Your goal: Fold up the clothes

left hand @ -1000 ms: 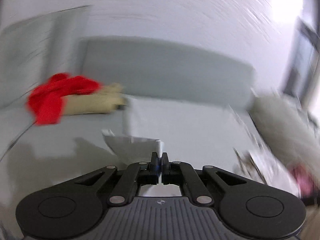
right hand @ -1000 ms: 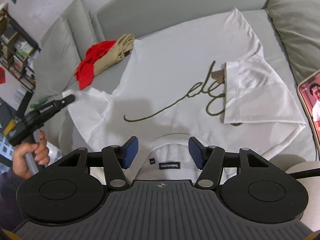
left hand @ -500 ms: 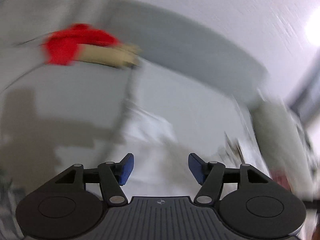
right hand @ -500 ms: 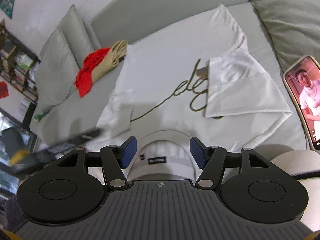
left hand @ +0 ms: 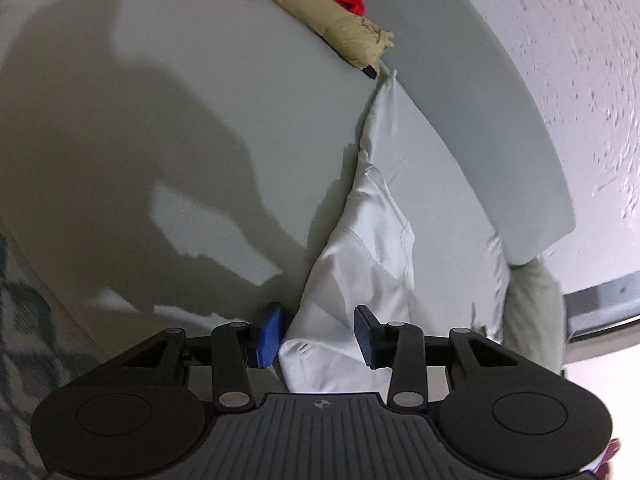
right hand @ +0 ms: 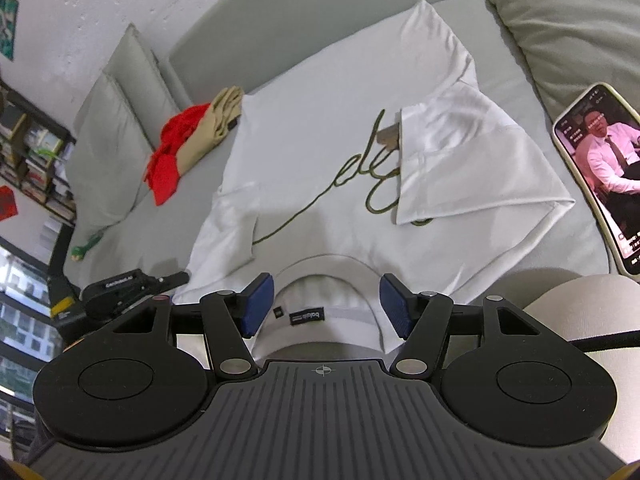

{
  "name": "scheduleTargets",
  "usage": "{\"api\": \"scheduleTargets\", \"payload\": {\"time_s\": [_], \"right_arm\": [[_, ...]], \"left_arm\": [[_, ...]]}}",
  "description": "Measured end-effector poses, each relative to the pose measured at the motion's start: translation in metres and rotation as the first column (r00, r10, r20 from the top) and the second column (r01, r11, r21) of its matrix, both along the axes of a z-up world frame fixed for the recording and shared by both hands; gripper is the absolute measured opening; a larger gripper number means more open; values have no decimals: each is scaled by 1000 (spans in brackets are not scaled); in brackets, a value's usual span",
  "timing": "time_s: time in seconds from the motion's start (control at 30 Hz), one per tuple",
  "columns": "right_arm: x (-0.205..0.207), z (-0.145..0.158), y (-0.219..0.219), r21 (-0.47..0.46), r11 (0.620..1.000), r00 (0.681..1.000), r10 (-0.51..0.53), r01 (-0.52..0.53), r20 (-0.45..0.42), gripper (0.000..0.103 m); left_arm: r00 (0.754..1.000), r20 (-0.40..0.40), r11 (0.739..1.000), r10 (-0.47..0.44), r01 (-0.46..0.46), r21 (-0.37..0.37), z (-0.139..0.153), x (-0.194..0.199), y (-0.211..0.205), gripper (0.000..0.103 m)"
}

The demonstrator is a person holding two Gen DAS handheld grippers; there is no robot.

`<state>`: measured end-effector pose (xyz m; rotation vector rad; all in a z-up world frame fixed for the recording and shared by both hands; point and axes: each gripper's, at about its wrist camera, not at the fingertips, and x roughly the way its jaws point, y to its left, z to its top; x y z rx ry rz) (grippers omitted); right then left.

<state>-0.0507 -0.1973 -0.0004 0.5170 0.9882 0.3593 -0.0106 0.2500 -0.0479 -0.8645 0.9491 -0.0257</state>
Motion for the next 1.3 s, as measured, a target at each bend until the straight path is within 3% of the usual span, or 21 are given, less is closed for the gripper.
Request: {"api": "scheduleTargets", "payload": {"time_s": [0.03, 0.07, 0.17, 0.27, 0.4, 0.5, 0.57, 0.6, 0.7, 0.73, 0.9, 0.97, 1.1, 1.3], "right_arm": [[-1, -1, 0, -2, 1000, 1000, 3, -3, -1, 65], [-1, -1, 0, -4, 1000, 1000, 5, -5, -2, 65], [-3, -1, 2, -8, 1000, 1000, 8, -8, -1, 65], [-5, -1, 0, -13, 1000, 1000, 4, -4, 0, 65], [-4, -3, -2, -15, 1000, 1000, -1, 1, -9, 65], [-5, -3, -4, -20, 1000, 1000, -5, 5, 4, 65], [-3, -5, -7, -25, 999, 999, -29, 30, 20, 64], [-2, -6, -8, -28, 999, 999, -44, 45, 29, 63], [3, -9, -12, -29, 996, 995, -88, 89, 50, 45], [5, -11, -13, -24, 995, 994, -99, 101, 54, 39], [17, -19, -18, -2, 993, 993, -115, 115, 39, 39], [19, -24, -22, -7, 993, 993, -114, 114, 25, 39], [24, -31, -24, -23, 992, 992, -123, 123, 7, 39], [29, -36, -23, -30, 994, 994, -108, 108, -10, 40]], "left_arm": [[1000, 5, 1000, -11, 11, -8, 0, -1, 1, 8], [1000, 14, 1000, -18, 18, -14, 1, -3, 0, 0], [997, 80, 998, 22, -26, 49, 14, -22, -3, 0], [999, 24, 998, 41, -42, 53, 1, -26, 0, 2], [996, 3, 996, 85, -85, 17, -1, -31, 10, 12], [992, 59, 986, 108, -115, 123, 20, -38, 9, 13], [986, 160, 977, 47, -79, 196, 39, -34, -3, 3], [982, 187, 975, 16, -57, 217, 45, -25, -11, 2], [963, 258, 961, -78, 4, 275, 60, 5, -35, 2], [964, 246, 955, -99, 23, 296, 58, 19, -43, 2], [973, 157, 925, -171, 104, 365, 28, 86, -66, 2], [978, 129, 924, -163, 106, 368, 18, 103, -65, 2], [989, 64, 892, -133, 91, 443, 4, 132, -61, 3], [992, 55, 910, -110, 78, 408, 2, 156, -56, 6]]}}
